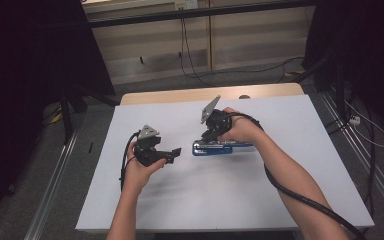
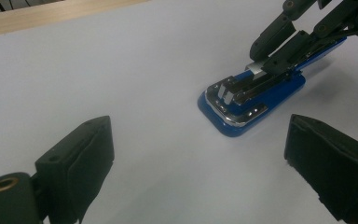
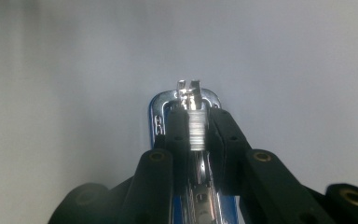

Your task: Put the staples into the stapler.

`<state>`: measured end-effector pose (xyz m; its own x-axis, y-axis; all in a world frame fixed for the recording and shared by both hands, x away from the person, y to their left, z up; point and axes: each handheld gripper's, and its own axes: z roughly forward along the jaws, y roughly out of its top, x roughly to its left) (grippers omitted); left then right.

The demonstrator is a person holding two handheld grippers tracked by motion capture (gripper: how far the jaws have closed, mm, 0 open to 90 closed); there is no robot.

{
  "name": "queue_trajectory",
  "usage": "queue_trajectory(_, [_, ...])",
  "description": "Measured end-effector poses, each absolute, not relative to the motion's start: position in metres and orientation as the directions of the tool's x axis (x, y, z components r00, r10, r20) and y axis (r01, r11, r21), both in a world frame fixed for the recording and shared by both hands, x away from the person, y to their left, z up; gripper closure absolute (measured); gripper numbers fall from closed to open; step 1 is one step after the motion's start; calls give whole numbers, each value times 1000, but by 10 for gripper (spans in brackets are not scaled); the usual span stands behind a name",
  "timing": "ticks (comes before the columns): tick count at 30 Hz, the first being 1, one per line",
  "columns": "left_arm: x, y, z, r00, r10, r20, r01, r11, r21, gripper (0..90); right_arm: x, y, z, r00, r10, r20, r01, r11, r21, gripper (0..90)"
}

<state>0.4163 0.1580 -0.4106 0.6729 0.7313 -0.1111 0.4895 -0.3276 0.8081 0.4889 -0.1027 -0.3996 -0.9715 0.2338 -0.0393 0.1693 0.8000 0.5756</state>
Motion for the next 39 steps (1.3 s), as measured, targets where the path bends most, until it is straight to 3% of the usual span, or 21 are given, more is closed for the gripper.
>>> queue_trajectory(39, [418,158,-413,676,728,-117,493,-328,805,84,496,-94,-406,-984,174,-42,121,817,563,790])
